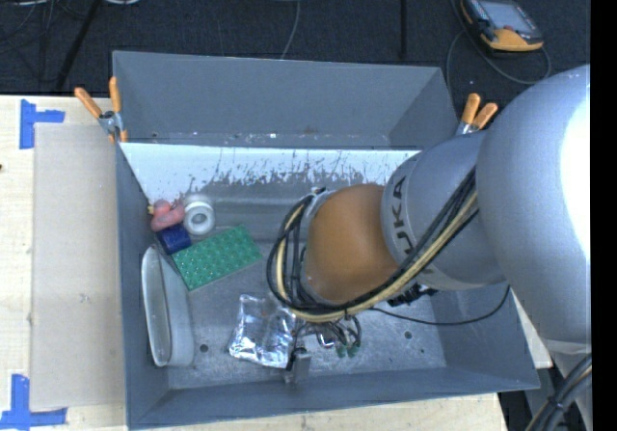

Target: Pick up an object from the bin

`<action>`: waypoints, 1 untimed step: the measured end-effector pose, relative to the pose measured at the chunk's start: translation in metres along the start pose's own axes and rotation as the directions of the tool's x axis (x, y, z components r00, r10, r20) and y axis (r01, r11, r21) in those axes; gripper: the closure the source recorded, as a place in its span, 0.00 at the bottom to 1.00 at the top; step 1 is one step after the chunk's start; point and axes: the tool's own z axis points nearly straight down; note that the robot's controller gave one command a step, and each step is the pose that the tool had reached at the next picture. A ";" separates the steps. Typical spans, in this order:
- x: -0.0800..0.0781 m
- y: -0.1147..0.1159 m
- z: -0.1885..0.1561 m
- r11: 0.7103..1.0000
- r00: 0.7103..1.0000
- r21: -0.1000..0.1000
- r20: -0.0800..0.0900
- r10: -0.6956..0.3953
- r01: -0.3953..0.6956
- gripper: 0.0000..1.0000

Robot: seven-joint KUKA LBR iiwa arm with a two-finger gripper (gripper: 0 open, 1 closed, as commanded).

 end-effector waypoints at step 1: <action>0.008 0.013 -0.002 0.889 0.889 0.004 0.016 -0.458 0.458 0.00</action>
Offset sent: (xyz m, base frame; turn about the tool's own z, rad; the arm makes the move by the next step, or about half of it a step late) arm -0.0127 0.0100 0.0009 -0.4752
